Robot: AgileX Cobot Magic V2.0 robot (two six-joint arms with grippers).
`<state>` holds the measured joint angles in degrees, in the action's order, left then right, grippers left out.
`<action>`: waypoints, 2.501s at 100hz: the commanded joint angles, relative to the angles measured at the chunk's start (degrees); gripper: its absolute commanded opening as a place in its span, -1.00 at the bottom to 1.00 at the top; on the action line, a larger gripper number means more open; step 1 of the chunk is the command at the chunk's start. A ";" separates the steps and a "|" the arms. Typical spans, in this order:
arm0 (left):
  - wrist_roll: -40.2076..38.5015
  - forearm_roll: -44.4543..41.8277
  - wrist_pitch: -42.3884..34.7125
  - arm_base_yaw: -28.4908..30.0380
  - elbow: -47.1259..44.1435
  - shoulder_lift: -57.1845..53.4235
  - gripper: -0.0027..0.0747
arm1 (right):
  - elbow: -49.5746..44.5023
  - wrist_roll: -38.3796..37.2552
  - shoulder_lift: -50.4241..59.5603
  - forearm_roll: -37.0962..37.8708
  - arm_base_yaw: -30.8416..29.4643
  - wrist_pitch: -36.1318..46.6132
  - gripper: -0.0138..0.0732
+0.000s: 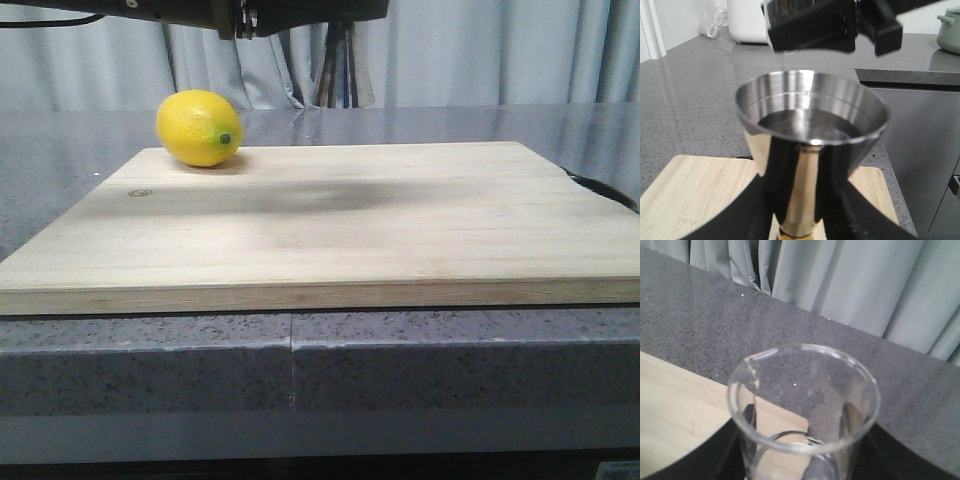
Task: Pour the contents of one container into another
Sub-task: 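Tip the beaker upright and lower it toward the board with the right gripper, then set the empty beaker on the board, open the right gripper, withdraw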
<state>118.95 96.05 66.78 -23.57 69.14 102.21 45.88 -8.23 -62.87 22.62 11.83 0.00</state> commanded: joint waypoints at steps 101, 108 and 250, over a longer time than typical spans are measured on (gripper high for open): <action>-0.32 4.62 6.01 -0.44 1.40 -2.60 -0.45 | -7.34 -0.37 -26.70 -8.17 -1.53 47.99 -0.05; -0.32 4.62 6.01 -0.44 1.40 -2.60 -0.45 | -6.81 -0.29 -28.25 -8.30 -1.74 48.30 -0.05; -0.32 4.62 6.01 -0.44 1.40 -2.60 -0.45 | -6.57 -5.69 -7.65 -11.01 1.97 0.00 0.70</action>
<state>118.95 96.05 66.78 -23.57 69.14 102.21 37.89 -13.54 -75.75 13.72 13.80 4.52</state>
